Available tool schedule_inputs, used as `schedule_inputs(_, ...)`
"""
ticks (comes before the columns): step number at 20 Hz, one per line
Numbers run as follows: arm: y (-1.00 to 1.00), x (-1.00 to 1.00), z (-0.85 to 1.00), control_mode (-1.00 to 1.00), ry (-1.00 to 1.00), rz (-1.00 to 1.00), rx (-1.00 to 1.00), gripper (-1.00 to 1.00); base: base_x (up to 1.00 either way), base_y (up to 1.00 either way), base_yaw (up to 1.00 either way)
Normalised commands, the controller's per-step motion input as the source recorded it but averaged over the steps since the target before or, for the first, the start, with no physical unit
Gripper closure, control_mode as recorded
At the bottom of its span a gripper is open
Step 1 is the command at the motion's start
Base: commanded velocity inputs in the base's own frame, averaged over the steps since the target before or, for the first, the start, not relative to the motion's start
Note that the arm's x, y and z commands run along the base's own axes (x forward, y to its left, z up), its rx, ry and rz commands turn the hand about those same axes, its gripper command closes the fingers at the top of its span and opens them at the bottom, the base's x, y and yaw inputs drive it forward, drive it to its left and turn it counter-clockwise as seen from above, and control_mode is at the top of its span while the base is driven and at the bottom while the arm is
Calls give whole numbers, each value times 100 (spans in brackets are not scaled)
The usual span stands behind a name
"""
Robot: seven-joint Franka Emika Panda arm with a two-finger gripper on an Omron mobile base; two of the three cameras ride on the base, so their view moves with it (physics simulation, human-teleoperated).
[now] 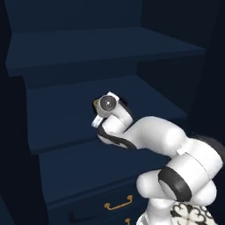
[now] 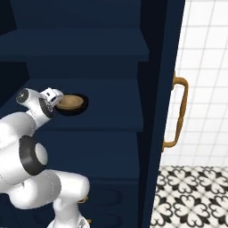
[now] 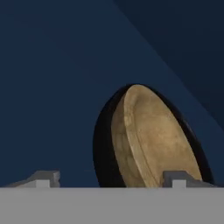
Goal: Pick up the bowls on the counter and stack them on top of one another in the open cabinet. Place the smaller bowl on top of the larger bowl.
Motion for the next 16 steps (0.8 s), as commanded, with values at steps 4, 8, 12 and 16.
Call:
schedule_inputs(4,0,-100,40,-100,-11,0,0,-100,0,0,0)
schedule_inputs(8,-2,-100,70,-100,1,0,8,-100,0,0,0)
schedule_inputs(12,-14,-100,65,-100,8,0,13,-100,0,0,0)
schedule_inputs(16,-4,-100,14,-100,18,0,11,-100,0,0,0)
